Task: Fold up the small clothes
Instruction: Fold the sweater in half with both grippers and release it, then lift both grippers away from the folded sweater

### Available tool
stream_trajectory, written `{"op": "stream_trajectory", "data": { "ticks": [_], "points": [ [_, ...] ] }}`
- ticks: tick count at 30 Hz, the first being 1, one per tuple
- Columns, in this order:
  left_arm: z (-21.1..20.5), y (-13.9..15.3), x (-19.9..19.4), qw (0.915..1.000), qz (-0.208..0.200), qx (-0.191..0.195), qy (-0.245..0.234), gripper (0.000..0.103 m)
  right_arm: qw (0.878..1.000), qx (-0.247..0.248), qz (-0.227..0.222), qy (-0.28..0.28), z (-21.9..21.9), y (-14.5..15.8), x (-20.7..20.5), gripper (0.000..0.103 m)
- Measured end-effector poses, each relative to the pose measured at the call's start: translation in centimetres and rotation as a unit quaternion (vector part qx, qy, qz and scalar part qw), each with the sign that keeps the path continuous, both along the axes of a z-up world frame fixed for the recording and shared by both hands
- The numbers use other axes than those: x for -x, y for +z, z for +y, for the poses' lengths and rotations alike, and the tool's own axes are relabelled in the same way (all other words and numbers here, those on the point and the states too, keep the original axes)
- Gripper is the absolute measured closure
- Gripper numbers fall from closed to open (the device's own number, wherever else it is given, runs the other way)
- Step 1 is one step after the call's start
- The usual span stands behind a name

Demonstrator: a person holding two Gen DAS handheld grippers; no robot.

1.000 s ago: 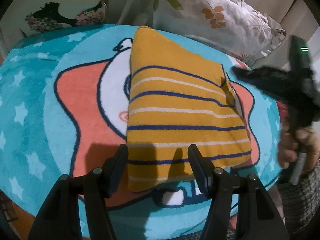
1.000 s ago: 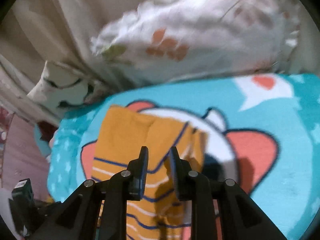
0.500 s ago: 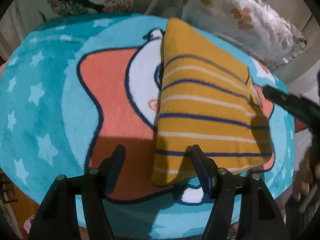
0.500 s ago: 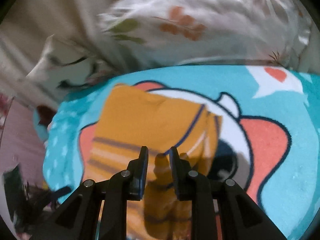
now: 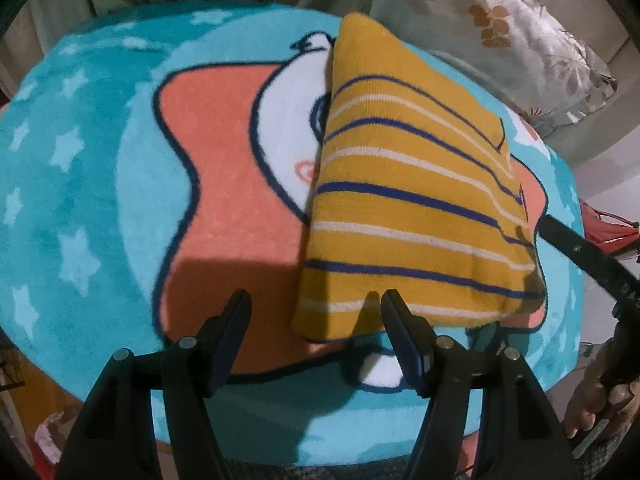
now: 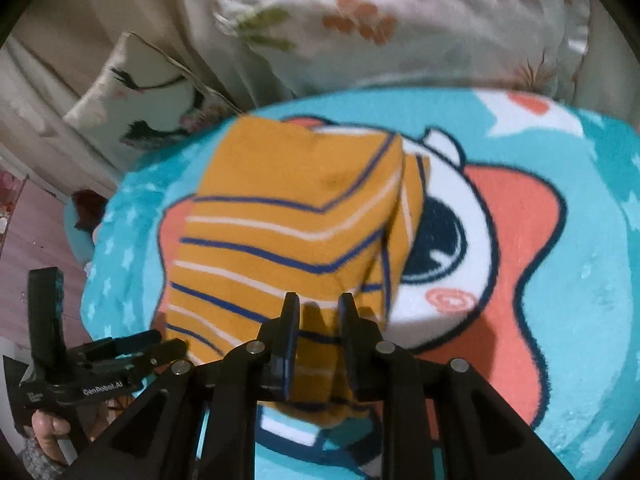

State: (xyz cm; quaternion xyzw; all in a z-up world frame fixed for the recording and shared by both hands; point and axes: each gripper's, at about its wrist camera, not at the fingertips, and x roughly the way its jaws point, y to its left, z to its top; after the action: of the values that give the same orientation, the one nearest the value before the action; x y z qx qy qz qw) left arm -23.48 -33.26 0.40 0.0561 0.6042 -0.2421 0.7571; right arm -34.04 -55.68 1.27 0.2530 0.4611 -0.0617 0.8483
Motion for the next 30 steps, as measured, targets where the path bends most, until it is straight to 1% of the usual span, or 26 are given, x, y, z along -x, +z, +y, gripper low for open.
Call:
{"op": "stream_trajectory", "data": {
  "ticks": [1,2,5,6,8,11,14,16,18,20,21,24,26,27,30],
  "points": [
    [0.2,0.3,0.1,1.0000,-0.005,0.000,0.002,0.037,1.000,0.005,0.001,0.007,0.5,-0.3,-0.1,0.081],
    [0.5,0.6,0.3,0.9999,-0.011,0.000,0.004,0.037,1.000,0.004,0.013,0.015,0.9,-1.1,-0.4,0.081],
    [1.4,1.2,0.3,0.9997,-0.024,-0.003,0.009,0.037,0.997,0.004,0.069,0.013,0.9,-4.5,-1.0,0.080],
    [1.9,1.4,0.4,0.9996,-0.028,-0.003,0.010,0.037,0.997,-0.015,0.074,0.006,0.6,-5.2,-0.8,0.081],
    [2.8,1.7,0.3,0.9992,-0.038,-0.003,0.010,0.037,0.998,-0.028,0.061,-0.012,0.1,-4.5,-0.3,0.080],
    [3.6,2.1,0.0,0.9989,-0.045,0.008,0.011,0.037,0.999,0.009,0.028,-0.038,0.3,-1.1,0.2,0.080],
    [4.6,2.5,-0.4,0.9986,-0.048,0.022,0.010,0.037,0.999,0.021,-0.003,-0.040,1.7,1.6,-0.7,0.080],
    [5.5,3.1,-0.4,0.9981,-0.053,0.029,0.012,0.037,0.999,0.026,-0.003,-0.031,3.2,2.2,-2.2,0.080],
    [6.7,3.7,-0.4,0.9972,-0.067,0.028,0.015,0.037,1.000,0.026,-0.003,-0.011,5.1,2.1,-4.5,0.080],
    [7.9,4.4,-0.3,0.9960,-0.085,0.020,0.018,0.037,0.999,0.051,0.001,0.009,7.2,1.4,-7.6,0.080],
    [8.5,4.7,-0.3,0.9953,-0.093,0.016,0.019,0.037,0.998,0.055,0.005,0.012,7.8,0.9,-8.7,0.080],
    [10.4,5.4,-0.2,0.9928,-0.116,0.004,0.030,0.036,0.997,0.074,0.035,0.016,8.9,-1.8,-12.4,0.080],
    [11.7,5.9,-0.1,0.9908,-0.130,0.000,0.038,0.036,0.996,0.072,0.046,0.009,8.8,-3.3,-13.3,0.078],
    [12.3,6.2,-0.1,0.9897,-0.137,-0.002,0.042,0.036,0.997,0.063,0.038,-0.001,8.5,-3.7,-13.4,0.078],
    [13.7,6.9,0.0,0.9858,-0.160,-0.005,0.051,0.034,0.998,0.058,0.032,-0.005,8.2,-3.8,-13.0,0.077]
  ]
}}
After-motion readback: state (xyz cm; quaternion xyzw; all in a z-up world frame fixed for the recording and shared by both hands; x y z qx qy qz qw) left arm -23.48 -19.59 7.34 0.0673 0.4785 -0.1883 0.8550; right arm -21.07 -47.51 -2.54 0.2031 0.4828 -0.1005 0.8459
